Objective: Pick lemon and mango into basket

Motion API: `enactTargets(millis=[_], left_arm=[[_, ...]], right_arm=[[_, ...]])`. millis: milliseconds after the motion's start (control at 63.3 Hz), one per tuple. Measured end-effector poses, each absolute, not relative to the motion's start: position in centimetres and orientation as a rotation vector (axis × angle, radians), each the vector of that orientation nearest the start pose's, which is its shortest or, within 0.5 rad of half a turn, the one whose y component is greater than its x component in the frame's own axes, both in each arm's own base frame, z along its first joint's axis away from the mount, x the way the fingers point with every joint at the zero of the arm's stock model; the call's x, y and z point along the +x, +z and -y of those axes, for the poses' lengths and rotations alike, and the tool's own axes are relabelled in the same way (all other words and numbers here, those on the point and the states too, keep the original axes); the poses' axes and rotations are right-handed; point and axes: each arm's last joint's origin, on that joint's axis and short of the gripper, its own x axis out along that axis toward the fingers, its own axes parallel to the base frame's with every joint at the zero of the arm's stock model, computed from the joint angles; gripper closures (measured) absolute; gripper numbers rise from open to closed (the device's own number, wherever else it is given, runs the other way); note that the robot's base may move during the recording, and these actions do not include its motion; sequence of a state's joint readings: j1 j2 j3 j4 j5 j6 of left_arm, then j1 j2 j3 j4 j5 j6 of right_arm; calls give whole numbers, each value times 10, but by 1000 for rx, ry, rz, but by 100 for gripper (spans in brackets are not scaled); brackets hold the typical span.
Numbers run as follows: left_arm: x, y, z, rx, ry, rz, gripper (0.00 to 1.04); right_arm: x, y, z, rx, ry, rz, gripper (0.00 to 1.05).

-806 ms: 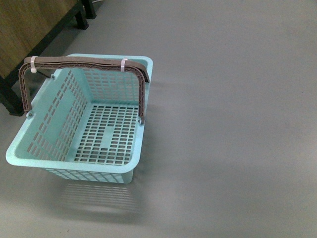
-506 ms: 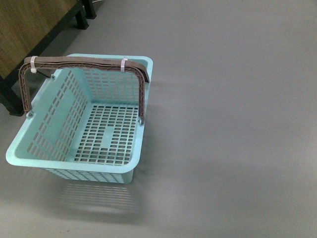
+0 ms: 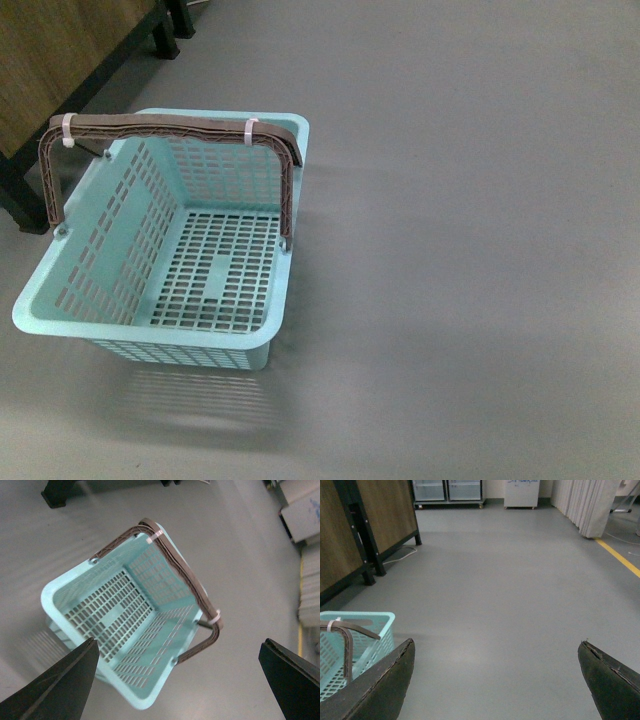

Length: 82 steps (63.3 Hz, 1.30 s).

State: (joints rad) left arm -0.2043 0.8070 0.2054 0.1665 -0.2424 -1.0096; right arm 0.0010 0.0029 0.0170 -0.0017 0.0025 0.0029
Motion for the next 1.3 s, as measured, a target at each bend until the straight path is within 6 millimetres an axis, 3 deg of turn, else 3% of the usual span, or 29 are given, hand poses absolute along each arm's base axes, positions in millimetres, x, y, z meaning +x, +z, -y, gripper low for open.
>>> enactTargets(millis=[205,395,616,948,1138,1296], left_arm=[[244,146,12,-1111,260,-376,7],[317,106,27,-1174,216,-510,7],[379,65,53,-1248,247,-600,7],[452,50,69,-1262,220,-595,7],[474,42,74,-1259,226,-602,36],[480,39,79,-1283,224,-611,75]], right_arm=[[97,169,0,3,-2,12,9],[97,169,0,3,-2,12,9],[97,169,0,3,-2,12,9],[97,169,0,3,-2,12,9],[97,169,0,3,-1,12,9],[97,169,0,3,-2,12,9]])
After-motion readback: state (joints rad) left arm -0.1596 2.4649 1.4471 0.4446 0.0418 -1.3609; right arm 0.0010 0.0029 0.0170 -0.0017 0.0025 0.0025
